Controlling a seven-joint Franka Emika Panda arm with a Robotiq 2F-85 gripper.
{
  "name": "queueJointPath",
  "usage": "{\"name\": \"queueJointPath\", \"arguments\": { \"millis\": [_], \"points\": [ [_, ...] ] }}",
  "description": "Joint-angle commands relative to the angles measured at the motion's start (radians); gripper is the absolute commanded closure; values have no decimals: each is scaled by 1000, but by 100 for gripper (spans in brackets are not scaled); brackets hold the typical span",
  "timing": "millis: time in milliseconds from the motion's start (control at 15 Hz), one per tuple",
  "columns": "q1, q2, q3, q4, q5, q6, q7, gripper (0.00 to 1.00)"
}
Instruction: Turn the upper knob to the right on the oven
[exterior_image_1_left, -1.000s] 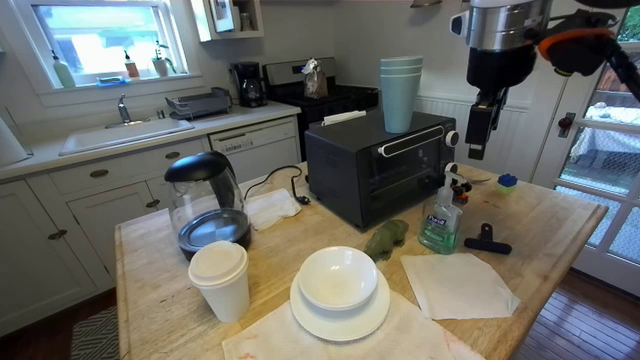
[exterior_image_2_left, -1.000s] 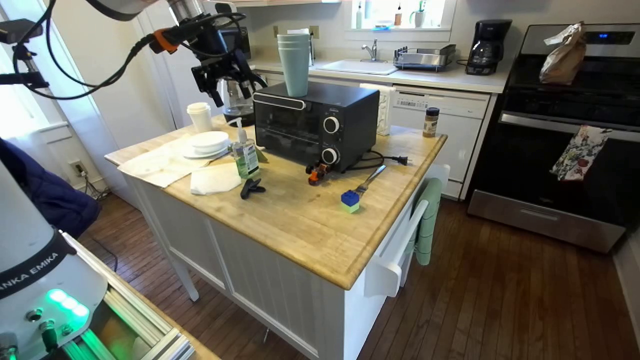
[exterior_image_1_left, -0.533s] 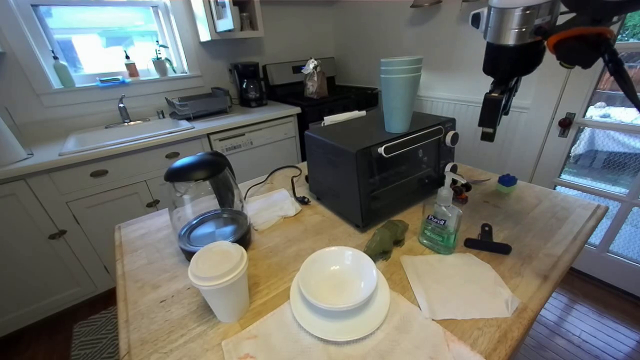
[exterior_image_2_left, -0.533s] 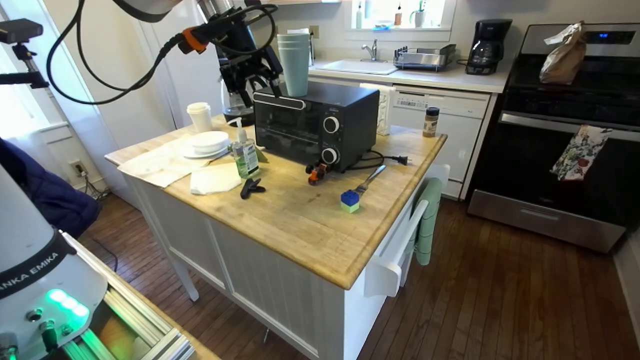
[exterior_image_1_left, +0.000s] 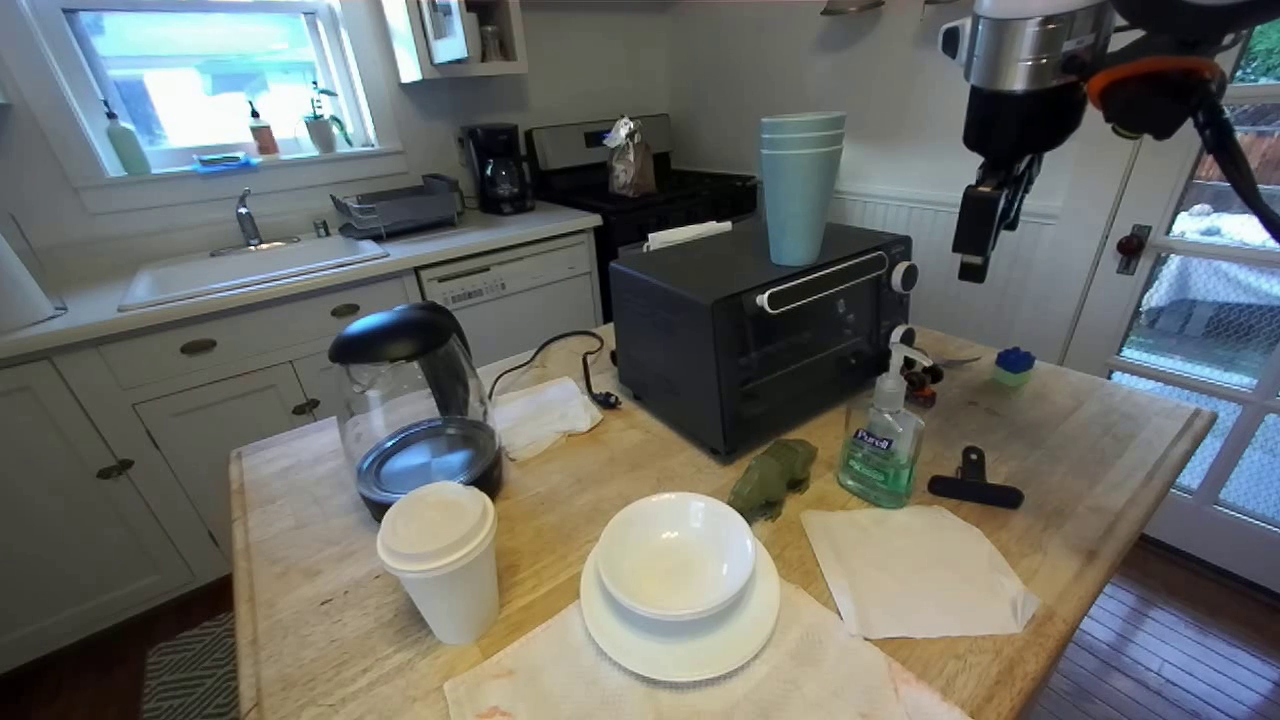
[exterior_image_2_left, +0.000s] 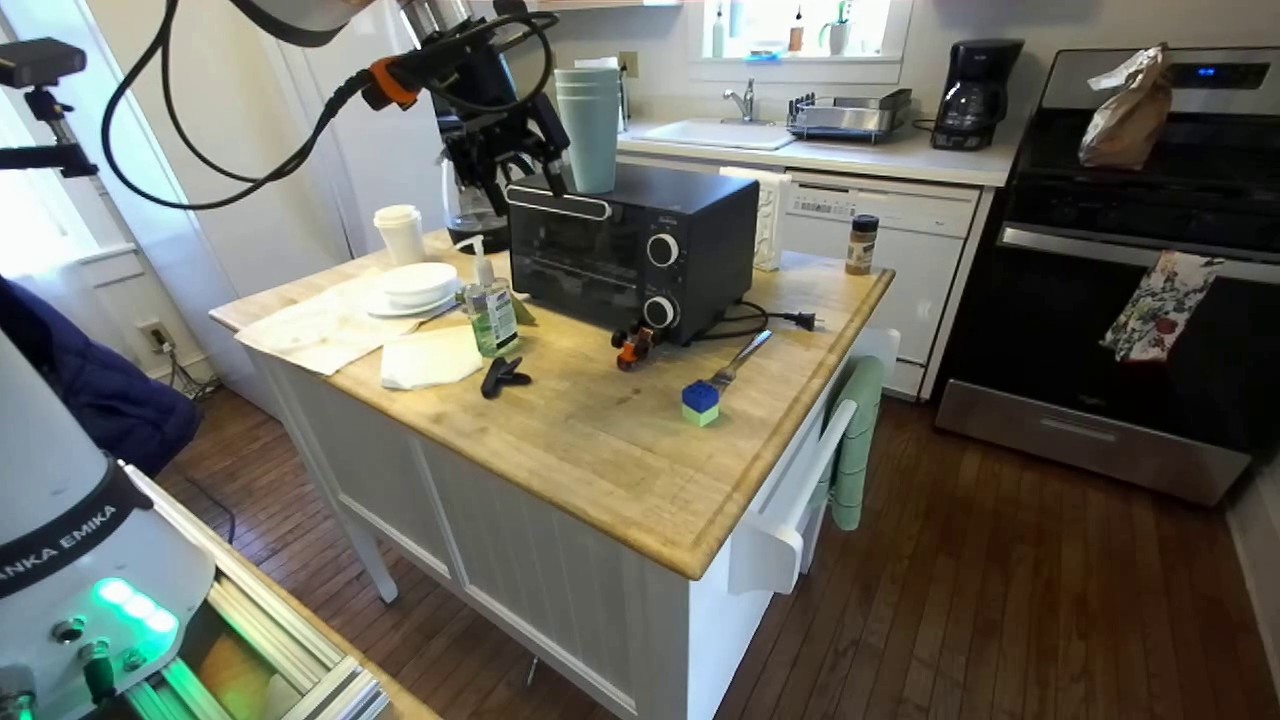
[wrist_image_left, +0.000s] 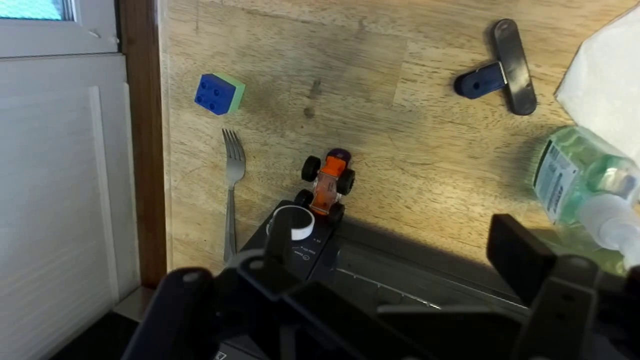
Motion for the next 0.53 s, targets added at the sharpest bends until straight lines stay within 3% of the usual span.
{"name": "queueJointPath", "arguments": {
  "millis": [0, 267, 467],
  "points": [
    [-31, 78, -10, 55, -88, 5, 53, 0],
    [-50, 144, -41, 95, -152, 10, 80, 0],
    [-50, 197, -71, 132, -119, 13, 52, 0]
  ]
}}
